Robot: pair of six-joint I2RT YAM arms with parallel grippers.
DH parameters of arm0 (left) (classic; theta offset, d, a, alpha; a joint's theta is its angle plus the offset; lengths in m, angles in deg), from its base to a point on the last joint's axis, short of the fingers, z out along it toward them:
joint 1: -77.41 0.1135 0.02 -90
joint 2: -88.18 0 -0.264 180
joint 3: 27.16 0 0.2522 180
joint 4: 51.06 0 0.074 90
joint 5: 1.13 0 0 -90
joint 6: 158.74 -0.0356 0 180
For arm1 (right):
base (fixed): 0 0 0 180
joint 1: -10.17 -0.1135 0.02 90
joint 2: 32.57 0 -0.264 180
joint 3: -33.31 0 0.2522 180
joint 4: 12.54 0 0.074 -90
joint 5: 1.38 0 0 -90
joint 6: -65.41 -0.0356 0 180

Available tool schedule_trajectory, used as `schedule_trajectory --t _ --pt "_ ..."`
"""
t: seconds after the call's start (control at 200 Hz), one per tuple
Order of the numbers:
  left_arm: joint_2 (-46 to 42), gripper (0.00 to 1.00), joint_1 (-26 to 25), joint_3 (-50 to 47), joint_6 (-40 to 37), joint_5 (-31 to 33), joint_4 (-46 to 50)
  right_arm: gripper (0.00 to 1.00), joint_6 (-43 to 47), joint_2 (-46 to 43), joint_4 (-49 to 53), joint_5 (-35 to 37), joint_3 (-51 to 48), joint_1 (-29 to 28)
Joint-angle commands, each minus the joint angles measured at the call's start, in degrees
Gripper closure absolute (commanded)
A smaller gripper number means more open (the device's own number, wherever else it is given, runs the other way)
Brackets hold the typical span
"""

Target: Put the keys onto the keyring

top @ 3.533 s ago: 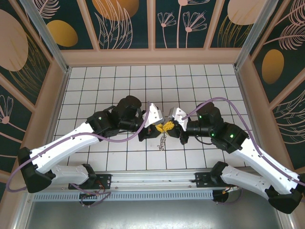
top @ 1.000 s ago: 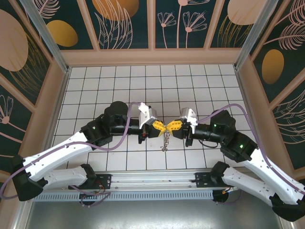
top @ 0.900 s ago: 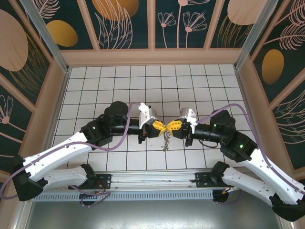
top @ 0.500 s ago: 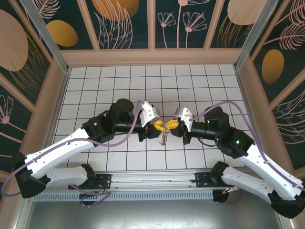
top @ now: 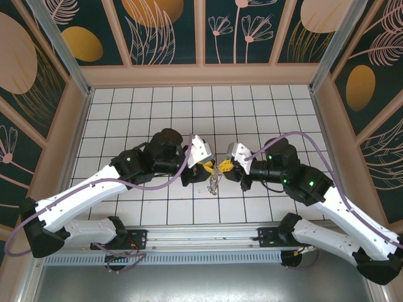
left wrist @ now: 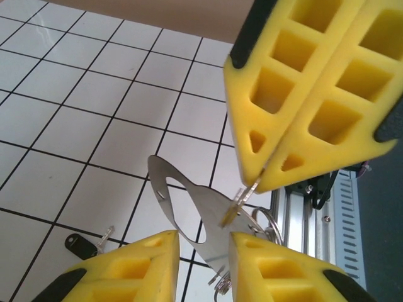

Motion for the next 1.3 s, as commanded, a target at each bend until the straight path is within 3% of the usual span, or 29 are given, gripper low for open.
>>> schedule_trajectory --t 0.0,0.175,0.846,1.056,1.196,1.296 --pt "0.4 0.72 -0.2 2.3 -2.0 0.6 2.4 1.0 0.9 0.3 0.7 -1.3 2.6 -0.8" --pt "0.5 0.72 -0.3 4.3 -4.1 2.3 5.8 1.0 1.3 0.7 1.3 -1.6 2.7 -1.0" --pt "2.0 0.73 -0.3 5.7 -4.5 -4.1 5.2 1.0 1.5 1.8 1.4 -2.7 2.9 -2.0" --pt "1.9 0.82 -0.3 5.9 -4.5 -5.4 4.8 1.0 1.7 2.1 1.4 -2.9 3.0 -2.0" --pt "2.0 1.0 -0.2 5.3 -4.3 -6.4 4.2 1.0 1.6 1.7 1.0 -2.6 3.1 -2.1" --pt "1.5 1.0 -0.2 4.9 -4.2 -6.9 4.0 1.0 1.4 1.2 0.4 -1.8 2.8 -2.1"
